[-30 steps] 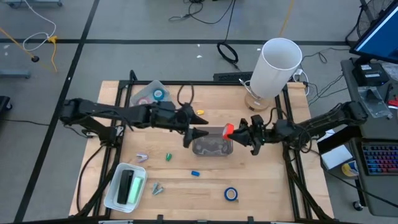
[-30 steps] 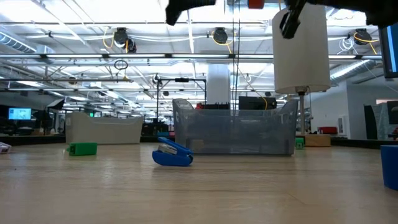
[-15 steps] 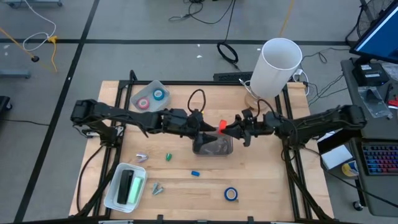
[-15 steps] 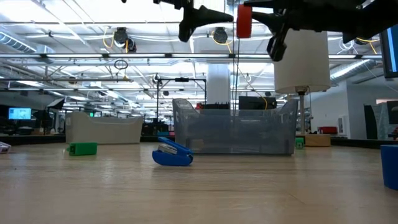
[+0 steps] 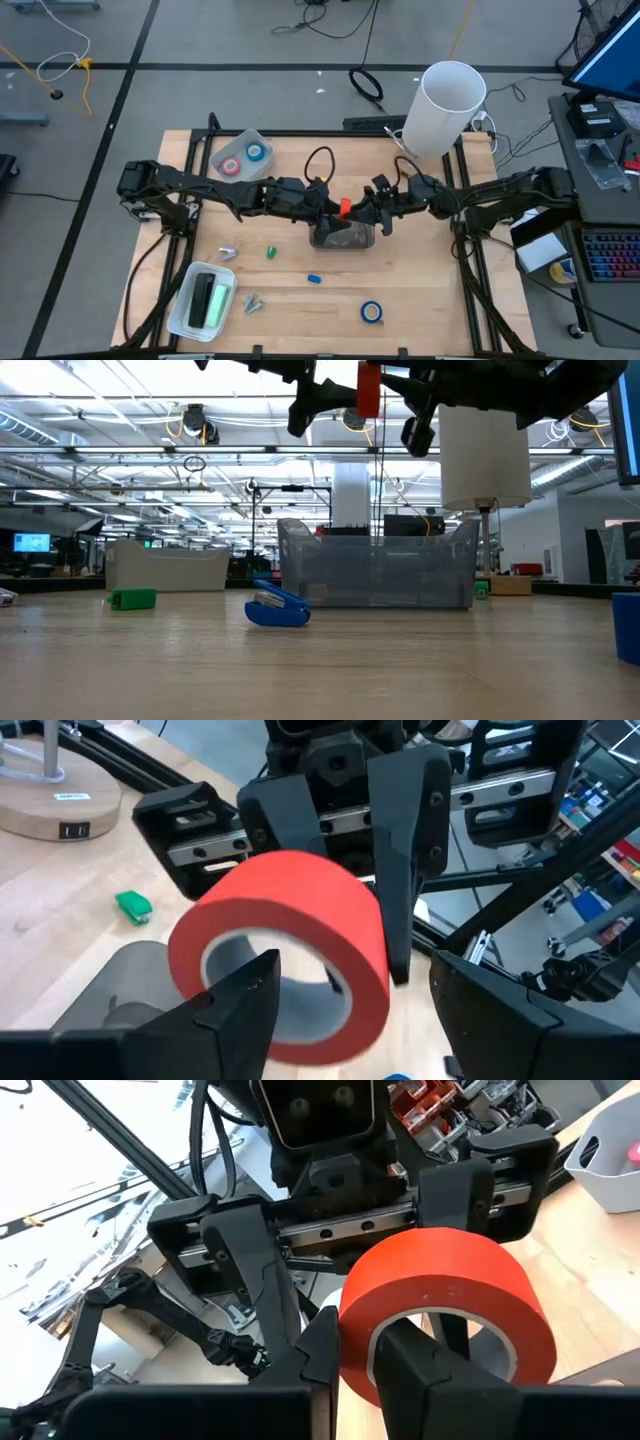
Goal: Pick and place Stapler, Stapler remover, tape
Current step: Put the orange tape into the grey bin
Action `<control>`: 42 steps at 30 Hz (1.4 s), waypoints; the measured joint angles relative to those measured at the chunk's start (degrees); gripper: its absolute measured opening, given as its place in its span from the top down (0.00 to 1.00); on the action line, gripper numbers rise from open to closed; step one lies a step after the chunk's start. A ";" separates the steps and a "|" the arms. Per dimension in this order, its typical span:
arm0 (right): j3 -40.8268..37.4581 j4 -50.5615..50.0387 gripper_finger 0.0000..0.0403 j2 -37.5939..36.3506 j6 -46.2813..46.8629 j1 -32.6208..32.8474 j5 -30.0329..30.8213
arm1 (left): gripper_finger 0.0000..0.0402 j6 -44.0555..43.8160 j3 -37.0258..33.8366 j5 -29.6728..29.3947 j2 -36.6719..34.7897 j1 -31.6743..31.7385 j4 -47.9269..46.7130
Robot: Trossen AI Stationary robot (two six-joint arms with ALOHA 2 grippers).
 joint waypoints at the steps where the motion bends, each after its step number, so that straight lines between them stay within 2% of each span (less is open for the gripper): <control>1: 0.02 0.09 0.92 0.27 0.04 0.00 0.00 | 0.37 0.00 0.00 0.02 0.02 0.00 0.01; 3: 0.02 0.17 0.92 0.51 0.42 0.00 0.04 | 0.40 0.01 0.00 0.06 0.09 0.02 -0.06; 6: 0.02 0.54 0.91 0.60 1.13 -0.11 0.03 | 0.52 0.01 0.00 1.33 0.07 -0.09 -0.57; 12: 0.02 0.46 0.90 0.67 1.91 -0.26 -0.50 | 0.88 2.05 0.00 4.76 0.00 -0.02 -1.73; 17: 0.02 0.00 0.86 0.72 1.33 -0.31 -1.98 | 0.88 2.12 0.08 6.16 -0.02 -0.02 -6.76; 23: 0.11 -1.61 0.77 0.91 2.70 -0.39 -4.37 | 0.88 2.12 0.42 7.84 0.00 0.97 -12.20; 34: 0.33 -4.30 0.54 0.67 5.35 -0.42 -6.00 | 0.88 1.94 0.04 11.42 -1.06 3.93 -12.80; 42: 0.22 -7.12 0.49 0.60 8.63 -0.42 -4.02 | 0.88 1.12 -0.01 12.34 -3.05 6.01 -13.95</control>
